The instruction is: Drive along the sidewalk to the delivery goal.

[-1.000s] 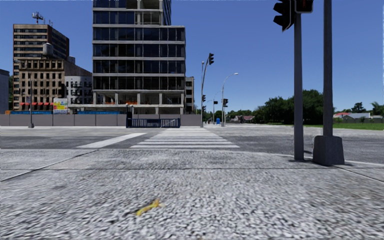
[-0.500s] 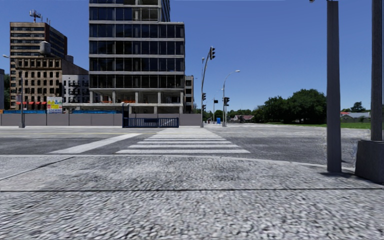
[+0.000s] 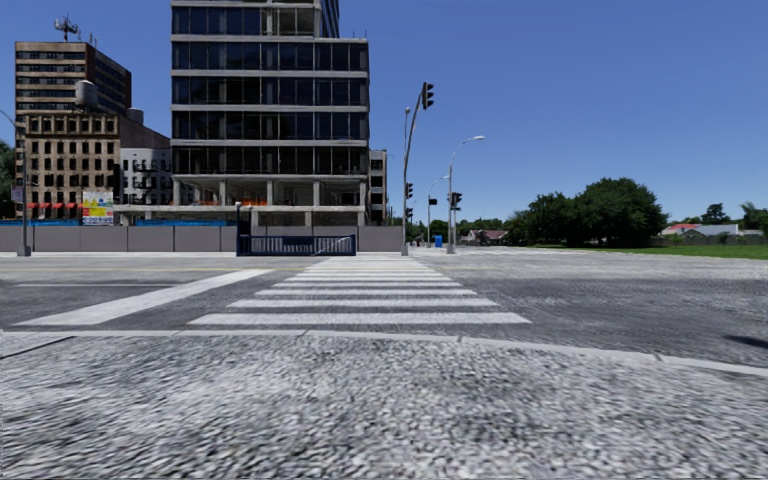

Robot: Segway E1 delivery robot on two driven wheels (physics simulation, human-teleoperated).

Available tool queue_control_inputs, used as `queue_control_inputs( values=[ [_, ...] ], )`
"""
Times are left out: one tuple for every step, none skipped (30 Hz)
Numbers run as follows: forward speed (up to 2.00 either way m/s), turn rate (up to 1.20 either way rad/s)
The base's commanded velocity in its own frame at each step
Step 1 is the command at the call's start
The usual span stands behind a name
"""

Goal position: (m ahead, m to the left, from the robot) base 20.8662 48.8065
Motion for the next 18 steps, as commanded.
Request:
queue_control_inputs(
  values=[
    [2.00, 0.00],
    [2.00, 0.00],
    [2.00, 0.00],
    [2.00, 0.00],
    [2.00, 0.00],
    [2.00, 0.00],
    [2.00, 0.00],
    [2.00, 0.00],
    [2.00, 0.00],
    [2.00, 0.00],
    [2.00, 0.00],
    [2.00, 0.00],
    [2.00, 0.00],
    [2.00, 0.00],
    [2.00, 0.00],
    [2.00, 0.00],
    [2.00, 0.00],
    [2.00, 0.00]
  ],
)
